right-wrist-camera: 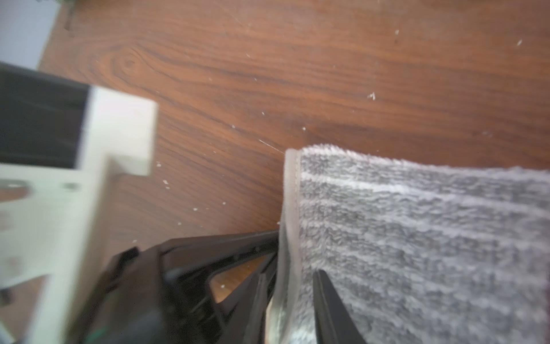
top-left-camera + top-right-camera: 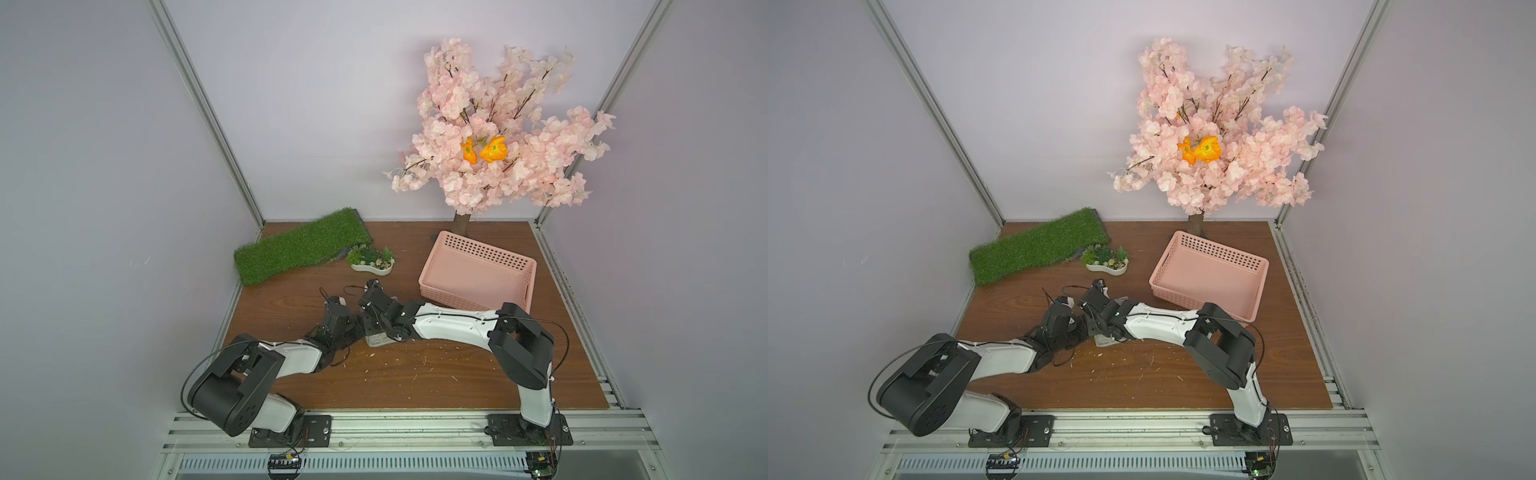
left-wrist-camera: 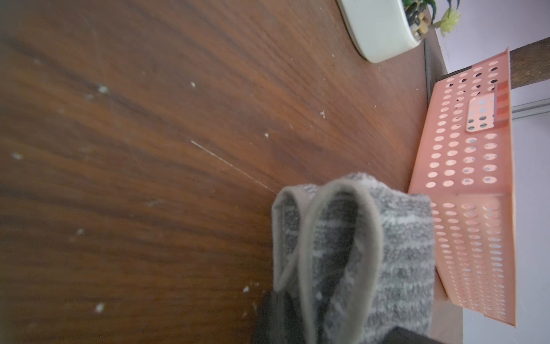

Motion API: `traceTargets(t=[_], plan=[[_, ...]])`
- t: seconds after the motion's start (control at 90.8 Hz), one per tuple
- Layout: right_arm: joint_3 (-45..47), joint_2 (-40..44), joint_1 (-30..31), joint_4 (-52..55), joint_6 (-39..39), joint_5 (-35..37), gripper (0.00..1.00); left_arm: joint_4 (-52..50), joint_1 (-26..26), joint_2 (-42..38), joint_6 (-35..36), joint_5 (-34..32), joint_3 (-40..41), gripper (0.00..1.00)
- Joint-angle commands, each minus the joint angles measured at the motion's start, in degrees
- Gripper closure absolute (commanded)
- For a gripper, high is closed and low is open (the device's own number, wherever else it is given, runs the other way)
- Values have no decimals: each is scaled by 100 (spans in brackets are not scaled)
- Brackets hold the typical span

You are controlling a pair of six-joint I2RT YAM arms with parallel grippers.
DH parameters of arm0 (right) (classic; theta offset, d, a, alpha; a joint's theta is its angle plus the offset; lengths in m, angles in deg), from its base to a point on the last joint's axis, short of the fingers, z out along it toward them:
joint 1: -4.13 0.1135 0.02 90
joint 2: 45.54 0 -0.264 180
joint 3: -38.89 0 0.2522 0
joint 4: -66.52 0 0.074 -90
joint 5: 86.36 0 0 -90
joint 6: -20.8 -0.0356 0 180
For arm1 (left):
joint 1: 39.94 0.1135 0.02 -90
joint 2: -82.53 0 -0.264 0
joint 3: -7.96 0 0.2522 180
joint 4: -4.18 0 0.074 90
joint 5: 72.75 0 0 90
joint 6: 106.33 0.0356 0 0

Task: Fold the square dishcloth
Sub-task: Fold the cleaning item at the center of the board.

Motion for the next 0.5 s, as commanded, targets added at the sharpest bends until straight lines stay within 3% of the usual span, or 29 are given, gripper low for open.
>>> traceTargets(t=[0.0, 0.209, 0.484], plan=[[181, 580, -40, -63, 74, 245, 71, -336, -79, -171, 61, -108, 38, 100], [926, 1308, -221, -556, 81, 211, 71, -1008, -78, -586, 156, -576, -156, 98], [2304, 2215, -678, -1762, -100, -506, 73, -1810, -79, -874, 274, -1193, -463, 96]])
